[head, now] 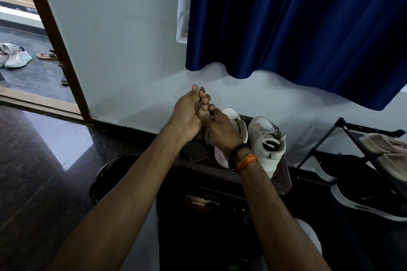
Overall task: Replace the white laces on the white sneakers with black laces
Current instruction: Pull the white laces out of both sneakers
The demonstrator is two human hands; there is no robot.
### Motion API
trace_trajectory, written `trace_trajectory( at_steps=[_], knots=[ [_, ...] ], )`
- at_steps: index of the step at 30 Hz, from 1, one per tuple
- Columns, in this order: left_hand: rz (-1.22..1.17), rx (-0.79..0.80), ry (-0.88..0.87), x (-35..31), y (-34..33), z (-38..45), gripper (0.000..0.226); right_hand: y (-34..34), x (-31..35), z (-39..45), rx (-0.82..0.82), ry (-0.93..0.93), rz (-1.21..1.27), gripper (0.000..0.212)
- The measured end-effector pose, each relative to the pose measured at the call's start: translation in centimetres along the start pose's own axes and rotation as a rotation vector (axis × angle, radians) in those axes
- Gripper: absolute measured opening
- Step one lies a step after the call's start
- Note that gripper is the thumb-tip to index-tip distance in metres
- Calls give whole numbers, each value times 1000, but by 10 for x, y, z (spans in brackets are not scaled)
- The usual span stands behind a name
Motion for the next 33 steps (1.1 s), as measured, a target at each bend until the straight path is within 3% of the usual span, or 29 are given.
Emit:
trace_trajectory(
  at_steps=[4,9,12,14,18,21,28,33],
  knots=[
    [43,51,-5,-3,4,-1,36,-6,-14,-3,36,-92,110,38],
    [201,154,-131,-17,15,-3,33,-20,-37,-10,143,-362,611,37],
    [457,184,-268,-27,24,-14,32,-29,-41,-10,109,-450,1014,37],
    [739,218,-353,-24,24,-24,28,-26,-52,-5,-12,-511,1108,38],
    [1216,226,-556,-12,36,-37,20,-24,-69,2,-199,-556,1117,31],
    [1174,123,-601,-6,54,-42,18,-31,-68,3,-215,-573,1102,45],
    [1158,-224,-732,-10,53,-62,15,-43,-72,0,-267,-571,990,37],
    [1101,-270,-526,5,63,-63,11,-39,-91,-2,-370,-573,797,35]
  ],
)
Point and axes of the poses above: each hand's wrist, its own z-axis towards the middle knuckle, its own y-axis out of the back of the hand, x = y × z, the point moved 10 cm from there along z, towards the middle knuckle
